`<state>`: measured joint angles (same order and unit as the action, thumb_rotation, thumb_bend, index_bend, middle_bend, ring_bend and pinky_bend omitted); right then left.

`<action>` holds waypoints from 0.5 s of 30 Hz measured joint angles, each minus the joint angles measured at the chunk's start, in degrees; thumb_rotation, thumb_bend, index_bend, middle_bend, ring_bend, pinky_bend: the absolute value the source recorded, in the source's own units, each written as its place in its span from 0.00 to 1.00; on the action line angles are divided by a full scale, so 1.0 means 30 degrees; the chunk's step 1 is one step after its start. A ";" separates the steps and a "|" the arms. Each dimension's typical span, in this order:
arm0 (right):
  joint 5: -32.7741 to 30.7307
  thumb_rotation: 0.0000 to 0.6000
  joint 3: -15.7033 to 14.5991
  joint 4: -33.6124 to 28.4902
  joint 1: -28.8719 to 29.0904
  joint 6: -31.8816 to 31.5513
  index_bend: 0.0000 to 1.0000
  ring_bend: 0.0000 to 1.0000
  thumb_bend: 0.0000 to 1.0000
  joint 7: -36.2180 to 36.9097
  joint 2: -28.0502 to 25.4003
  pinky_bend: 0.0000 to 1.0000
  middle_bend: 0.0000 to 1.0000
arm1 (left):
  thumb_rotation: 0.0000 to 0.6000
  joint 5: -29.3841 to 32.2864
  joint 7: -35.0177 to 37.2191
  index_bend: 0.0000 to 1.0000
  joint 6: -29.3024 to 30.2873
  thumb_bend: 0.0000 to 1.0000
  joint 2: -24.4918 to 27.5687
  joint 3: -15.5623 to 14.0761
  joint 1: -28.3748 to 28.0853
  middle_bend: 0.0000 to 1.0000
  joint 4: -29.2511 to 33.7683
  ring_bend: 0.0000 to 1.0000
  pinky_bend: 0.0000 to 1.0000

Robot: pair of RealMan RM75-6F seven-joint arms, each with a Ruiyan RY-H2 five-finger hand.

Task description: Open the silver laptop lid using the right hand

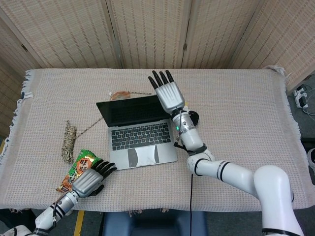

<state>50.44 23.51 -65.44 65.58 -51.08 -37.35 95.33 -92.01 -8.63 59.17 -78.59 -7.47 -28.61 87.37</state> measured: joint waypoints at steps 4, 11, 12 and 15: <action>0.0914 1.00 -0.0405 -0.3465 -0.1312 -0.0892 0.00 0.00 0.64 0.0778 -0.2020 0.00 0.00 | 1.00 -0.0208 0.0084 0.04 0.0754 0.57 0.0800 0.0093 0.0203 0.06 0.0834 0.02 0.00; 0.2889 1.00 -0.1615 -0.9634 -0.4578 -0.2852 0.00 0.00 0.64 0.2257 -0.6907 0.00 0.00 | 1.00 0.0423 0.0824 0.04 0.2225 0.57 0.2645 0.0726 0.0761 0.06 0.2168 0.03 0.00; 0.3319 1.00 -0.1967 -1.0506 -0.5308 -0.3235 0.00 0.00 0.64 0.2551 -0.7800 0.00 0.00 | 1.00 0.0557 0.0972 0.04 0.2388 0.57 0.2908 0.0807 0.0858 0.06 0.2296 0.03 0.00; 0.4519 1.00 -0.3048 -1.1978 -0.7194 -0.4271 0.00 0.00 0.64 0.3445 -0.9687 0.00 0.00 | 1.00 0.1248 0.1414 0.04 0.2778 0.57 0.3720 0.1091 0.1209 0.06 0.2553 0.03 0.00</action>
<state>64.00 14.36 -101.37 44.00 -63.89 -27.01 66.27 -88.26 -4.38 67.50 -67.43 -4.20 -24.98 95.02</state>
